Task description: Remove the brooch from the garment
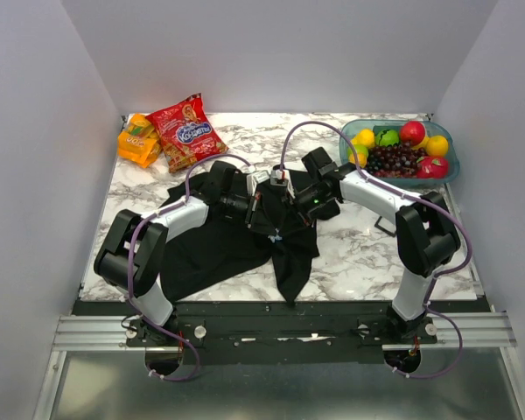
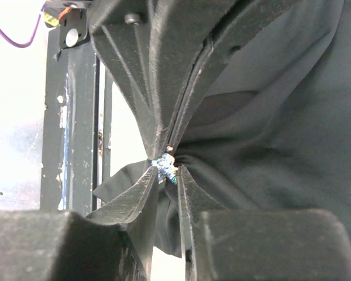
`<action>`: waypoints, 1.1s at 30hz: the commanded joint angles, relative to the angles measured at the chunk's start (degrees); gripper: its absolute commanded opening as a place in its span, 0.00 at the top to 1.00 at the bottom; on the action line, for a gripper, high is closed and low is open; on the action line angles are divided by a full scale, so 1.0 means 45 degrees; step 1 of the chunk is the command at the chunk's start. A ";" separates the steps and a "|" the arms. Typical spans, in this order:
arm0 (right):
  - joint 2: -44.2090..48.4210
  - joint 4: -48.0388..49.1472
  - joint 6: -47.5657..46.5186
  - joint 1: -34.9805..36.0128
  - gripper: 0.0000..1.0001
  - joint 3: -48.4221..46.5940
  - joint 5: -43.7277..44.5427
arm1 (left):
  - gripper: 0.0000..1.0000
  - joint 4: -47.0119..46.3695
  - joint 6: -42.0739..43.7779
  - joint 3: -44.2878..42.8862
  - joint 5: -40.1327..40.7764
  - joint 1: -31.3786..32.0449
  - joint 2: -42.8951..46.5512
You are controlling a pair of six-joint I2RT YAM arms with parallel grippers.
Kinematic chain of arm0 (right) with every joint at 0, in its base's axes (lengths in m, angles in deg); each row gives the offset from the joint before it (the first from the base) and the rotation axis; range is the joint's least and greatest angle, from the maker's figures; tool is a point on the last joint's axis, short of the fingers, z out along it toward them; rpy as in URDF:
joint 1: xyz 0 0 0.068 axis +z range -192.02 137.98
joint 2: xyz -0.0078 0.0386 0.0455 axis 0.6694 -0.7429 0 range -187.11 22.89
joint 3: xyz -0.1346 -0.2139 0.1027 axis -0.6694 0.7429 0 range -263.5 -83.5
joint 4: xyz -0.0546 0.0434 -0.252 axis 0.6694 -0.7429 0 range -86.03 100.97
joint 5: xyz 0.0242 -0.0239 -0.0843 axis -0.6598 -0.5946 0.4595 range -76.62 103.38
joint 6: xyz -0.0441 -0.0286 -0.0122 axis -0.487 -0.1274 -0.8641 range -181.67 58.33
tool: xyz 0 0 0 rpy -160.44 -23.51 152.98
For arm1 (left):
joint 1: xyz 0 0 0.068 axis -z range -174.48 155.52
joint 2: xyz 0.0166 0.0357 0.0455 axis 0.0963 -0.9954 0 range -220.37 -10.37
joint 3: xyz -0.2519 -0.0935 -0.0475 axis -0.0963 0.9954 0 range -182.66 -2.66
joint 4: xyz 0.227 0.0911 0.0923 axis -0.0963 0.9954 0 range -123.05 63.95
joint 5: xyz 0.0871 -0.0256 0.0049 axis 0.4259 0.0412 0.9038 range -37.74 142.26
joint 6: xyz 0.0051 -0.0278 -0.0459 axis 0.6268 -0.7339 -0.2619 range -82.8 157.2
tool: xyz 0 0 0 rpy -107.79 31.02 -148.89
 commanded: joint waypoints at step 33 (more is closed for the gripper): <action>0.7654 0.8315 -0.5445 0.2819 1.00 0.8351 0.6000 | 0.54 -0.1608 -0.1053 0.0502 -0.0479 -0.1032 0.0590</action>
